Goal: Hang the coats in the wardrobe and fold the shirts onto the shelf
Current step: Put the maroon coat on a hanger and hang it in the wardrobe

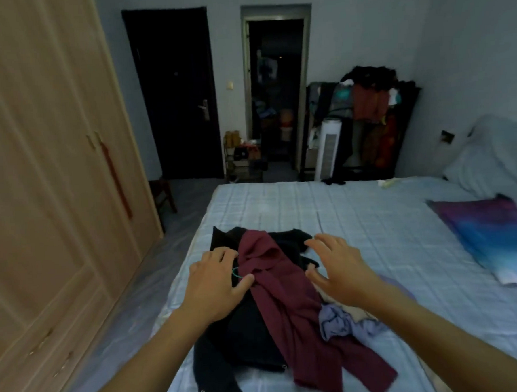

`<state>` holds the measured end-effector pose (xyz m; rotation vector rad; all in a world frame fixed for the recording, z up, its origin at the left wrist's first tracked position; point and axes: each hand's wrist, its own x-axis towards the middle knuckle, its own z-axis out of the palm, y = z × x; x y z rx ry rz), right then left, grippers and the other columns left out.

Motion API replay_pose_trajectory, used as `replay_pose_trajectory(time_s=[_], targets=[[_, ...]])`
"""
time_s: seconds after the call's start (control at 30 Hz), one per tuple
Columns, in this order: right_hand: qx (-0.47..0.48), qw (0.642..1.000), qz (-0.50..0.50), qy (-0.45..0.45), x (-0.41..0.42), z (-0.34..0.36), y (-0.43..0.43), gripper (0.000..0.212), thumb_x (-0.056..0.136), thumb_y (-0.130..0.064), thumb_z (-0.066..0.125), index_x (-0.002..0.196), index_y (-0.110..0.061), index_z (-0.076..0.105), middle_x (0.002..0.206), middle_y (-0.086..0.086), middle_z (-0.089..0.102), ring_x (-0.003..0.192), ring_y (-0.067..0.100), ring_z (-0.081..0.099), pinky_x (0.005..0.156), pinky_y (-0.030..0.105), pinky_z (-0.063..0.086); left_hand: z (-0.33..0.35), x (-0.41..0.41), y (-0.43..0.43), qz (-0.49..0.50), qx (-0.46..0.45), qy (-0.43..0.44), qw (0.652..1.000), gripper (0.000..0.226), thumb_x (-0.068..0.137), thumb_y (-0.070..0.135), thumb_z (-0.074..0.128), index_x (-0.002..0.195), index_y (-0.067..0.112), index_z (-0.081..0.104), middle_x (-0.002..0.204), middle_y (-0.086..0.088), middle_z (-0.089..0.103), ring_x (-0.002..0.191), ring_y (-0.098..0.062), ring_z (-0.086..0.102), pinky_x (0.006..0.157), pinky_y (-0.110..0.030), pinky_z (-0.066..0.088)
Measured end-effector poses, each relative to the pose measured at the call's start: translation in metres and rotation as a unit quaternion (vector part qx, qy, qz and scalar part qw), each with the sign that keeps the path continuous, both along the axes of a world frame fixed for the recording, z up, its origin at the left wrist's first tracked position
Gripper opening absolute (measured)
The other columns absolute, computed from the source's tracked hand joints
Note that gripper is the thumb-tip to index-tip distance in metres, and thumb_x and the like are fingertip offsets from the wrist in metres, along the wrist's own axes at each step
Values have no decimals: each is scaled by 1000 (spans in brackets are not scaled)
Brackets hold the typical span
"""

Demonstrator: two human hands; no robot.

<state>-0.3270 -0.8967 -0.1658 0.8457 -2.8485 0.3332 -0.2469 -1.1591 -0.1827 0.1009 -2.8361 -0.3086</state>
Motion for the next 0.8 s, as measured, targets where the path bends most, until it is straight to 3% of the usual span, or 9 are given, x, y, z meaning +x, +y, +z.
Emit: replay_pose_trajectory(time_s=[0.23, 0.43, 0.63, 0.8], targets=[[1, 1000, -6, -22, -30, -19, 3, 65, 95, -52, 48, 150, -24, 28, 156, 2, 26, 141, 24, 27, 109, 44, 35, -18, -36, 1, -11, -13, -24, 1000, 66, 90, 68, 43, 140, 26, 42, 141, 7, 44, 128, -18, 42, 103, -38, 39], [-69, 996, -8, -59, -72, -46, -13, 64, 94, -50, 51, 148, -20, 33, 153, 5, 32, 138, 26, 31, 108, 44, 36, -32, -63, 4, 26, 0, -53, 998, 69, 90, 65, 46, 146, 26, 35, 146, 5, 42, 131, -20, 41, 102, -39, 36], [-56, 993, 6, -103, -108, -71, -31, 64, 95, -50, 49, 149, -21, 31, 154, 5, 29, 138, 27, 29, 108, 51, 35, -60, -89, 1, 22, -13, -84, 996, 67, 90, 65, 46, 143, 25, 38, 141, 4, 45, 125, -21, 45, 99, -39, 41], [-55, 992, -15, -116, -135, -87, -42, 64, 95, -49, 52, 149, -19, 33, 152, 7, 32, 138, 28, 32, 109, 48, 35, -82, -124, -22, 22, 9, -106, 994, 65, 90, 64, 47, 141, 25, 38, 140, 3, 45, 123, -21, 45, 99, -40, 42]])
